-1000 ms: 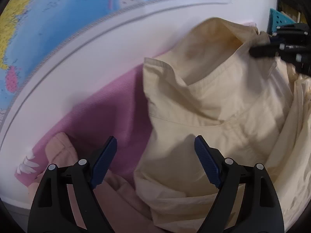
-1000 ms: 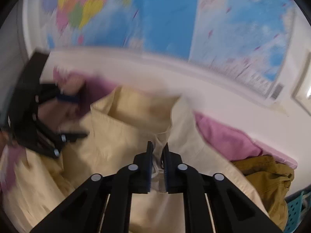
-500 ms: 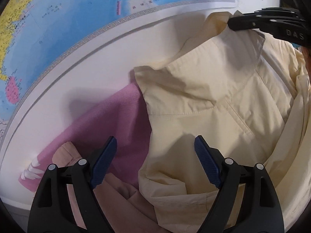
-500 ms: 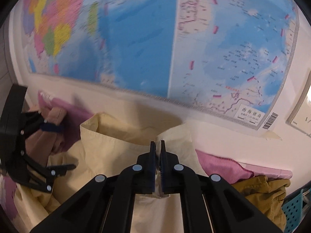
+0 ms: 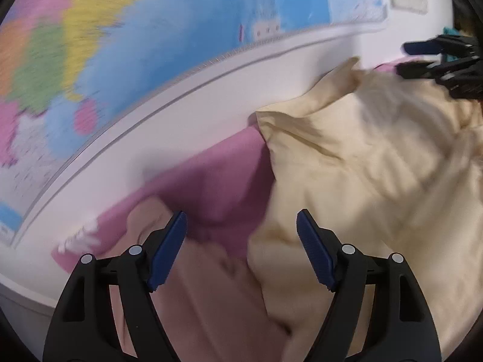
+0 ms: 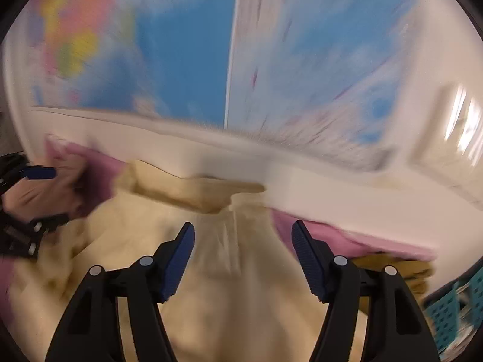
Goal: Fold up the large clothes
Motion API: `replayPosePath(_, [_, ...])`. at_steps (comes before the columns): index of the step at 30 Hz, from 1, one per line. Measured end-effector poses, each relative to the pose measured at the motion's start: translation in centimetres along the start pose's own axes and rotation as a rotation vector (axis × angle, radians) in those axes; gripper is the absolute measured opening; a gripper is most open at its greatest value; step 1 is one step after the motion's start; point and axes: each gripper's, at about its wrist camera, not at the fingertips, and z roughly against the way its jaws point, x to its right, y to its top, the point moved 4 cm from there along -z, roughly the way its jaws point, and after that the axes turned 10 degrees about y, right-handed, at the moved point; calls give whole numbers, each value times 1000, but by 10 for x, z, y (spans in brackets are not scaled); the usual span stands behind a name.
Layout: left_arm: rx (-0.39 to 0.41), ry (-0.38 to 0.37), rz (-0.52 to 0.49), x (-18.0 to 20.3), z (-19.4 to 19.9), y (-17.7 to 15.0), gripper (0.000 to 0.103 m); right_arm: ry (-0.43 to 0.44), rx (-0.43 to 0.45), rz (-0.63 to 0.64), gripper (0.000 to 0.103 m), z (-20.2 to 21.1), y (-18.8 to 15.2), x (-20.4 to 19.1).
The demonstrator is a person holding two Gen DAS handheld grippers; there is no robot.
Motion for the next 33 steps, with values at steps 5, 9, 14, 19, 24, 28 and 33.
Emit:
replayPosePath(5, [106, -71, 31, 1, 75, -51, 79, 99, 29, -31, 72, 112, -63, 1])
replayPosePath(9, [141, -176, 64, 21, 129, -101, 84, 164, -1, -168, 78, 178, -175, 4])
replayPosePath(14, [94, -303, 103, 46, 164, -168, 90, 246, -11, -409, 86, 201, -286, 4])
replayPosePath(19, [60, -366, 138, 58, 193, -219, 92, 353, 25, -569, 92, 201, -340, -7])
replayPosePath(24, [0, -517, 241, 74, 197, -259, 96, 425, 15, -579, 93, 179, -347, -22])
replayPosePath(28, [-47, -608, 267, 103, 185, -271, 98, 446, 17, -579, 31, 170, -345, -33])
replayPosePath(33, [-56, -622, 347, 121, 172, -262, 53, 488, 85, -592, 15, 191, -334, -42])
